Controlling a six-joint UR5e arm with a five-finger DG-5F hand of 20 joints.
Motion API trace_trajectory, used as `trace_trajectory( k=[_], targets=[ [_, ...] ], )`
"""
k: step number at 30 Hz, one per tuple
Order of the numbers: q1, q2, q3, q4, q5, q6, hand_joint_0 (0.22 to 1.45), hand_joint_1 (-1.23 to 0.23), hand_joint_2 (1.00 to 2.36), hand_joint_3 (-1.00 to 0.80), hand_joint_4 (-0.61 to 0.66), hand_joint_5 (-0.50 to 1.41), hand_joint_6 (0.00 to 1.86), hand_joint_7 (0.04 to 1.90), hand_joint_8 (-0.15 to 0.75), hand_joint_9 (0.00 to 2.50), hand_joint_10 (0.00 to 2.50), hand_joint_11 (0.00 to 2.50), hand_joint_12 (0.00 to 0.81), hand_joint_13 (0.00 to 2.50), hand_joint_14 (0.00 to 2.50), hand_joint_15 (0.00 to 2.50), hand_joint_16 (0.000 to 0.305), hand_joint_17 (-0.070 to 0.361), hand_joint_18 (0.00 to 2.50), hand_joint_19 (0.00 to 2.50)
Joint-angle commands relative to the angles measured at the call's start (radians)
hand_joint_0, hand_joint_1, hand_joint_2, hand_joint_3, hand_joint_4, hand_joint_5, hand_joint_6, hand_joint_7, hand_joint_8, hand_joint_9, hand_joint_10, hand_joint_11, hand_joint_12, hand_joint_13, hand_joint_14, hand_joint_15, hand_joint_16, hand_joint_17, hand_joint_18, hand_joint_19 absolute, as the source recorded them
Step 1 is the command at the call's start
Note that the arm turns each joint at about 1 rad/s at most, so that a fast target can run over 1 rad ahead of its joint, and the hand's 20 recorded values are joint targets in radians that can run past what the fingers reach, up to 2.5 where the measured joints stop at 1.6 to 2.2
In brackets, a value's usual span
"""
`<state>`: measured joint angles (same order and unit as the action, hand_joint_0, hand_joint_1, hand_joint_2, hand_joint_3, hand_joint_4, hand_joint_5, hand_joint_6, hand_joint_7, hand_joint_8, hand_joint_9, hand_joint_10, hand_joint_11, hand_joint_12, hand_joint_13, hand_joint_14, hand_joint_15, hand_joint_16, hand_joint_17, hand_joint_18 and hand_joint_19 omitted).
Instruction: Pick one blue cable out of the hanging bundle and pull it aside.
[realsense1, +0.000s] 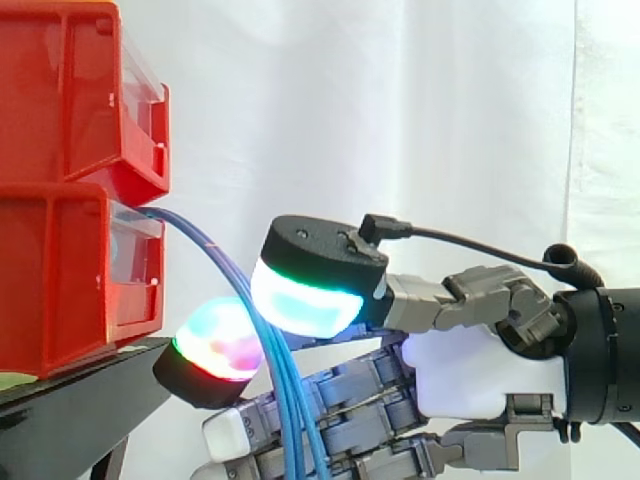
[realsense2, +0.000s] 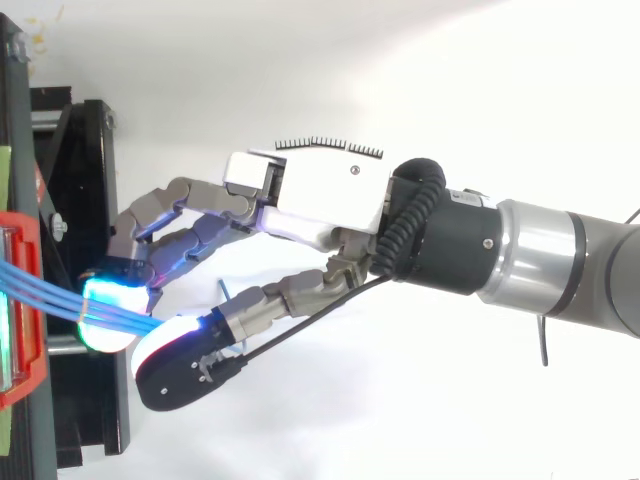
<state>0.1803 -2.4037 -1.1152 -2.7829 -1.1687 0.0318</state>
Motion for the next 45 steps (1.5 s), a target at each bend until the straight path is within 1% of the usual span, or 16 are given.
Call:
trace_trajectory(
  k=[1, 4, 10, 15, 21, 24, 26, 27, 30, 31, 33, 35, 37, 42, 44, 45],
  targets=[
    [-0.002, 0.011, 0.0, -0.006, 0.001, -0.003, 0.52, -0.78, 1.0, -0.5, 0.11, -0.17, 0.87, 0.8, 0.282, 0.83, 0.01, 0.48, 0.366, 0.59, 0.01, 0.3, 0.048, 0.109, 0.58, 0.44],
    [-0.002, 0.028, 0.0, -0.014, 0.003, -0.006, 0.52, -0.74, 1.0, -0.5, 0.11, -0.17, 0.87, 0.81, 0.285, 0.84, 0.02, 0.49, 0.368, 0.59, 0.01, 0.3, 0.049, 0.11, 0.58, 0.44],
    [-0.002, 0.028, 0.0, -0.01, 0.004, -0.009, 0.52, -0.62, 1.0, -0.5, 0.11, -0.15, 0.86, 0.85, 0.293, 0.86, 0.02, 0.48, 0.366, 0.6, 0.01, 0.3, 0.049, 0.109, 0.58, 0.45],
    [-0.002, 0.029, 0.003, -0.015, 0.003, -0.006, 0.55, -0.61, 1.0, -0.44, 0.09, -0.15, 0.85, 0.88, 0.289, 0.87, 0.02, 0.49, 0.361, 0.6, 0.01, 0.31, 0.047, 0.106, 0.57, 0.47],
    [-0.004, 0.055, 0.003, -0.061, 0.004, -0.007, 0.59, -0.73, 1.01, -0.33, 0.08, -0.15, 0.87, 0.89, 0.286, 0.87, 0.02, 0.5, 0.356, 0.61, 0.01, 0.3, 0.046, 0.103, 0.58, 0.46],
    [-0.004, 0.055, 0.005, -0.067, 0.004, -0.006, 0.63, -0.83, 1.01, -0.37, 0.04, -0.16, 0.87, 0.86, 0.276, 0.86, 0.02, 0.5, 0.352, 0.61, 0.01, 0.3, 0.045, 0.101, 0.59, 0.46],
    [-0.004, 0.055, 0.005, -0.07, 0.004, -0.006, 0.65, -0.87, 1.01, -0.43, 0.02, -0.16, 0.88, 0.84, 0.273, 0.86, 0.02, 0.5, 0.35, 0.62, 0.01, 0.3, 0.044, 0.099, 0.6, 0.45],
    [-0.004, 0.055, 0.003, -0.07, 0.006, -0.004, 0.68, -0.9, 1.0, -0.5, 0.0, -0.16, 0.88, 0.82, 0.266, 0.86, 0.02, 0.5, 0.348, 0.62, 0.01, 0.3, 0.043, 0.098, 0.62, 0.45],
    [-0.005, 0.055, 0.005, -0.072, 0.004, -0.004, 0.7, -0.91, 1.0, -0.5, -0.01, -0.16, 0.87, 0.81, 0.264, 0.87, 0.02, 0.49, 0.35, 0.64, 0.01, 0.3, 0.043, 0.096, 0.64, 0.45],
    [-0.005, 0.055, 0.003, -0.078, 0.004, -0.003, 0.69, -0.91, 1.0, -0.5, 0.02, -0.16, 0.87, 0.8, 0.259, 0.87, 0.02, 0.51, 0.349, 0.64, 0.01, 0.3, 0.043, 0.096, 0.65, 0.45],
    [-0.007, 0.055, 0.003, -0.086, 0.001, -0.003, 0.63, -0.89, 1.0, -0.5, 0.06, -0.16, 0.87, 0.83, 0.26, 0.87, 0.02, 0.51, 0.349, 0.64, 0.01, 0.31, 0.043, 0.096, 0.65, 0.46],
    [-0.009, 0.055, 0.003, -0.093, 0.001, -0.003, 0.54, -0.83, 1.0, -0.5, 0.08, -0.16, 0.87, 0.83, 0.275, 0.89, 0.02, 0.51, 0.364, 0.65, 0.01, 0.32, 0.046, 0.103, 0.66, 0.47],
    [-0.009, 0.055, 0.003, -0.093, 0.001, -0.003, 0.49, -0.75, 1.0, -0.5, 0.1, -0.15, 0.87, 0.82, 0.293, 0.89, 0.02, 0.51, 0.379, 0.65, 0.01, 0.32, 0.05, 0.113, 0.67, 0.48],
    [-0.01, 0.055, 0.003, -0.093, 0.001, -0.003, 0.5, -0.59, 1.0, -0.5, 0.1, -0.15, 0.86, 0.84, 0.301, 0.9, 0.01, 0.5, 0.38, 0.65, 0.01, 0.33, 0.051, 0.114, 0.64, 0.49],
    [-0.012, 0.055, 0.003, -0.093, 0.001, -0.003, 0.53, -0.58, 1.0, -0.5, 0.09, -0.15, 0.86, 0.86, 0.296, 0.9, 0.02, 0.5, 0.368, 0.64, 0.01, 0.33, 0.048, 0.109, 0.62, 0.49],
    [-0.013, 0.055, 0.003, -0.093, 0.001, -0.003, 0.55, -0.6, 1.0, -0.45, 0.08, -0.15, 0.86, 0.87, 0.29, 0.9, 0.02, 0.51, 0.362, 0.64, 0.01, 0.33, 0.047, 0.106, 0.61, 0.5]
  ],
)
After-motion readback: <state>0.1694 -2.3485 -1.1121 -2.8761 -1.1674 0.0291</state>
